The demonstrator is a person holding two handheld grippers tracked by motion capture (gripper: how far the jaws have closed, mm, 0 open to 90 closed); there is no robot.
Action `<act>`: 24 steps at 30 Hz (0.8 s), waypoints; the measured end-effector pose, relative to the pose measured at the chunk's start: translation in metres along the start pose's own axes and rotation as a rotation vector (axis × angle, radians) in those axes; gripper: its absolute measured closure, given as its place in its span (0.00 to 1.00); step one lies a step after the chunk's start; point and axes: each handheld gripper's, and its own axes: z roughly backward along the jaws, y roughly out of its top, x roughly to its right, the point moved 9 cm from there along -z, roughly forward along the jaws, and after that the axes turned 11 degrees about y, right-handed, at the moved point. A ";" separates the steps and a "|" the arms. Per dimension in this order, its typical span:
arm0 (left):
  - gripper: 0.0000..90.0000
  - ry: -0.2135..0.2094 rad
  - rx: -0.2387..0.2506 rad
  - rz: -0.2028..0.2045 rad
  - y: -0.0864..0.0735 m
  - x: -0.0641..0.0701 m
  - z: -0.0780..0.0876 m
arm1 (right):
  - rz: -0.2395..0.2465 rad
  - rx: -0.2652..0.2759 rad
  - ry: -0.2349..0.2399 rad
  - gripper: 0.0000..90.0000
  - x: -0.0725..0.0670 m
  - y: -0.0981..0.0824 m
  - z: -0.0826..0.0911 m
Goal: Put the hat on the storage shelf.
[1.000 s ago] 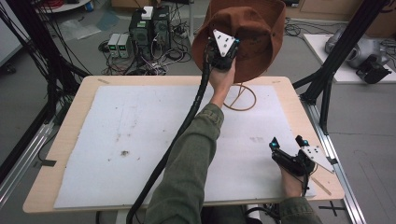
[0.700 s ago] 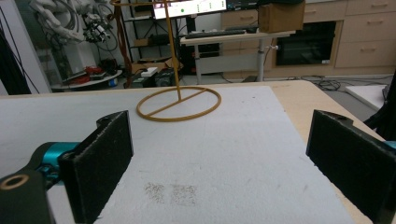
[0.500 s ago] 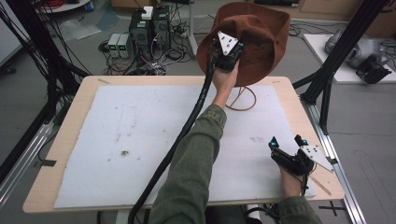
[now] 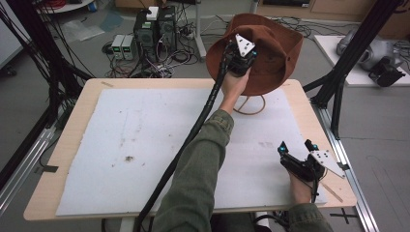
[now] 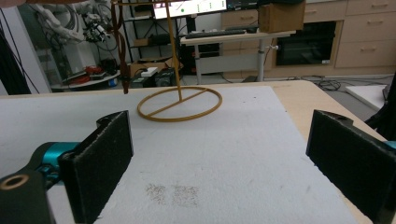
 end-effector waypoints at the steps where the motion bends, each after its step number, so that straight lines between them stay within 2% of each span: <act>1: 0.95 -0.003 0.000 0.001 0.000 0.001 0.000 | -0.003 0.000 0.000 0.07 0.000 0.000 0.000; 4: 0.88 -0.011 0.004 0.014 0.000 0.005 0.000 | -0.003 0.000 -0.001 0.07 0.000 0.000 0.000; 7: 0.80 -0.013 -0.015 0.023 -0.005 0.007 -0.002 | 0.000 -0.001 0.000 0.07 0.000 0.000 0.001; 10: 0.62 -0.001 -0.019 0.032 -0.008 0.008 -0.004 | 0.001 0.001 -0.002 0.07 0.000 0.001 0.002; 11: 0.60 -0.006 -0.018 0.033 -0.008 0.009 -0.004 | 0.002 0.001 -0.001 0.07 0.001 0.001 0.002; 16: 0.53 0.003 -0.004 0.017 -0.005 0.008 -0.003 | -0.001 0.000 -0.001 0.07 0.001 0.001 0.002; 24: 0.44 0.034 0.015 0.011 0.005 -0.002 0.002 | -0.002 0.004 -0.002 0.07 0.000 0.001 0.001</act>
